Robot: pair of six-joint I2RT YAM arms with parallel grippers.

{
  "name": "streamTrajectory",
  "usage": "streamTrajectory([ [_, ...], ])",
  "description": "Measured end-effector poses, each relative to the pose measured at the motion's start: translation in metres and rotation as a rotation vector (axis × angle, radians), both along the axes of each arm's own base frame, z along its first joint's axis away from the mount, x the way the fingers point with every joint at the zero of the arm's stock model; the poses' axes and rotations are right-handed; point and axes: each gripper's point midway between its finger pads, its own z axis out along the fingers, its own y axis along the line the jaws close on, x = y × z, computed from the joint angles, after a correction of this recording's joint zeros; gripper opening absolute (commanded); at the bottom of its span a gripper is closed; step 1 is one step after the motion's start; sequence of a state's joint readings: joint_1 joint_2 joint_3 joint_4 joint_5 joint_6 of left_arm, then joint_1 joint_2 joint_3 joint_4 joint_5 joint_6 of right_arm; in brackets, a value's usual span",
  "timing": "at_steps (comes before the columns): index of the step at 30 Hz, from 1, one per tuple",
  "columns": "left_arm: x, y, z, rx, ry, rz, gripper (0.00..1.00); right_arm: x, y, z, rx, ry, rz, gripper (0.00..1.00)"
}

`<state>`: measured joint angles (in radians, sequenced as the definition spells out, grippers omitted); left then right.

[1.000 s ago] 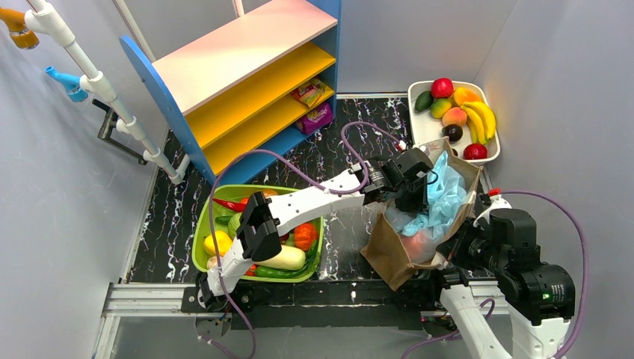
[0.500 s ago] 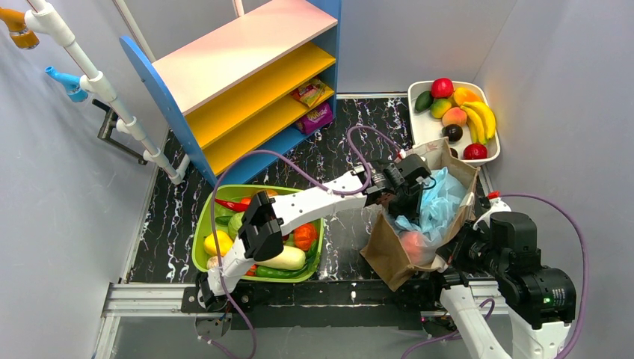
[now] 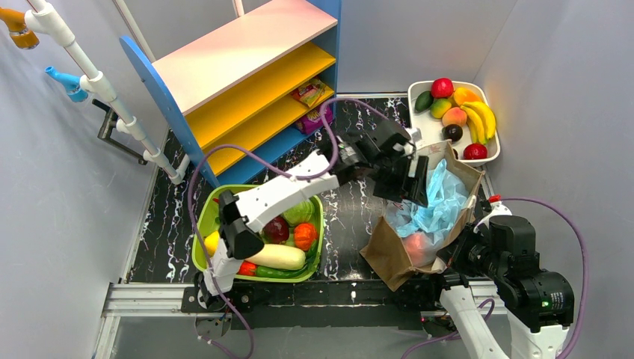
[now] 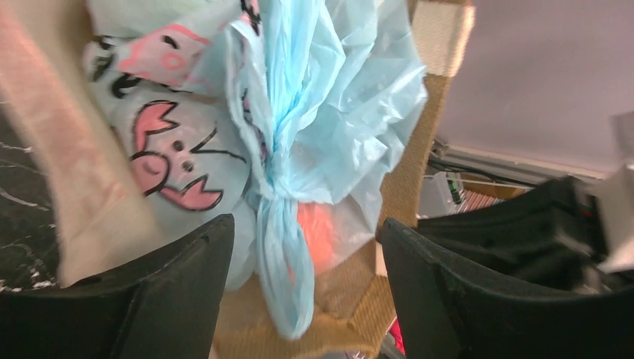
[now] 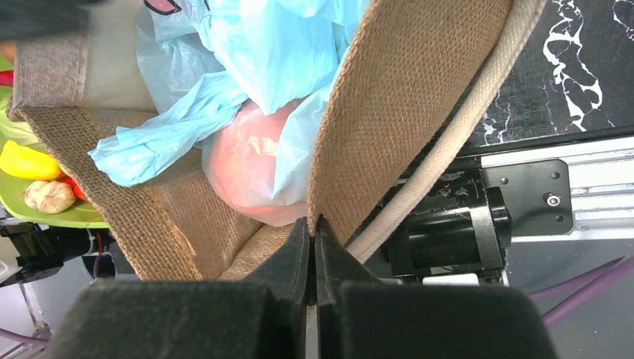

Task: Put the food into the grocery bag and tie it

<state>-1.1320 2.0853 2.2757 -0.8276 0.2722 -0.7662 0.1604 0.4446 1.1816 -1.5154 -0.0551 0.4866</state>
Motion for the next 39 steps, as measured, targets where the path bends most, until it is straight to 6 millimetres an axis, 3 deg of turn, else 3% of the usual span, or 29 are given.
streamTrajectory([
  [7,0.039,0.046,0.068,-0.105,-0.111,0.097,0.70,0.000,0.001,0.000,0.010,0.004,-0.012,0.01],
  [11,0.055,0.062,0.082,-0.129,-0.175,0.134,0.65,0.000,0.001,0.000,0.020,0.008,-0.025,0.01],
  [17,0.075,0.062,0.052,-0.075,-0.194,0.141,0.54,0.000,0.002,0.000,0.028,0.013,-0.034,0.01],
  [25,0.103,0.037,-0.006,-0.006,-0.179,0.149,0.43,-0.003,0.002,0.001,0.049,0.007,-0.056,0.01],
  [31,0.111,0.017,-0.058,0.040,-0.104,0.140,0.03,-0.004,0.003,0.001,0.061,0.008,-0.070,0.01],
  [34,0.110,0.012,-0.067,0.037,-0.071,0.141,0.00,-0.004,0.002,0.001,0.067,0.006,-0.081,0.01],
  [39,0.103,0.011,-0.064,0.007,-0.044,0.129,0.00,-0.004,0.002,0.001,0.070,0.008,-0.088,0.01],
])
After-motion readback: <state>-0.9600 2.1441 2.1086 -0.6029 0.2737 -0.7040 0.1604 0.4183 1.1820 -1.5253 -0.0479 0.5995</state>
